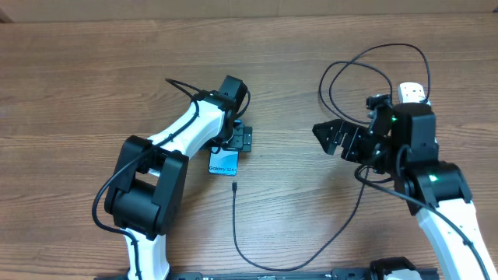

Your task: Plug charger to phone and switch on socket

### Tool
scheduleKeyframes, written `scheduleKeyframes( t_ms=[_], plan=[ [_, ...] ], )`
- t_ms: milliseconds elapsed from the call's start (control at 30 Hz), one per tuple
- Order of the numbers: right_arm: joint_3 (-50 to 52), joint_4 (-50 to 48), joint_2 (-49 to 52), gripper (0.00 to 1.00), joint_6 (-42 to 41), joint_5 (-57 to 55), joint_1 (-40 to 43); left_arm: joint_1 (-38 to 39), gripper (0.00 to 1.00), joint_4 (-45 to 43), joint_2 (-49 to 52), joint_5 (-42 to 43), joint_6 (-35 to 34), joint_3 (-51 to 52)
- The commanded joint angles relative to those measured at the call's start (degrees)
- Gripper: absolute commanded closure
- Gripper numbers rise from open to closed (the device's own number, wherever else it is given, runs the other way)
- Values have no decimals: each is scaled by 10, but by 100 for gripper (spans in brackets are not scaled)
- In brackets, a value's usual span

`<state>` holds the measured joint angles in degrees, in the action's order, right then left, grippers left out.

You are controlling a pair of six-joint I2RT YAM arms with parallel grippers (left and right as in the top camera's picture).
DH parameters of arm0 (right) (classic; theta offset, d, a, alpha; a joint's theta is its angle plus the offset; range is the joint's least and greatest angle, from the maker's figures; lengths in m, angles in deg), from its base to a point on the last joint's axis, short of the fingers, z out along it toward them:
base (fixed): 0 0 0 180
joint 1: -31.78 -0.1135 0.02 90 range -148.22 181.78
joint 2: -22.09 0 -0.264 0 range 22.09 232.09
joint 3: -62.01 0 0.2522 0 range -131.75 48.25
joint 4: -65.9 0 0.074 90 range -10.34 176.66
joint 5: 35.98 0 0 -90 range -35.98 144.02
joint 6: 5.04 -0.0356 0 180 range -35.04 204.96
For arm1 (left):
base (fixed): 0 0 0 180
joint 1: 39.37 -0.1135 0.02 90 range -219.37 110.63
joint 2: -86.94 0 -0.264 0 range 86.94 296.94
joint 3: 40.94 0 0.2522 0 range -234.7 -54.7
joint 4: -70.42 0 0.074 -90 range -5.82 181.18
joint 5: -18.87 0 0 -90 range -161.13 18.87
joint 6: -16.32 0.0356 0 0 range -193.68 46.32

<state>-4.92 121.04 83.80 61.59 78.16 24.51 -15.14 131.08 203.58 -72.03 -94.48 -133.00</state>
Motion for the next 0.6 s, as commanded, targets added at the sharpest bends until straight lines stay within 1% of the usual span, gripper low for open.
scheduleKeyframes(
  t_ms=[0,367,467,567],
  plan=[
    [-17,15,28,0,-7,4,-3,-2,0,-2,11,39,7,16],
    [-16,57,124,0,-7,4,-3,-2,0,-7,11,39,7,16],
    [-16,58,148,0,-7,4,-3,-2,2,-11,11,39,7,16],
    [-16,61,167,0,-7,4,-3,-2,8,-14,11,39,7,16]
  ],
)
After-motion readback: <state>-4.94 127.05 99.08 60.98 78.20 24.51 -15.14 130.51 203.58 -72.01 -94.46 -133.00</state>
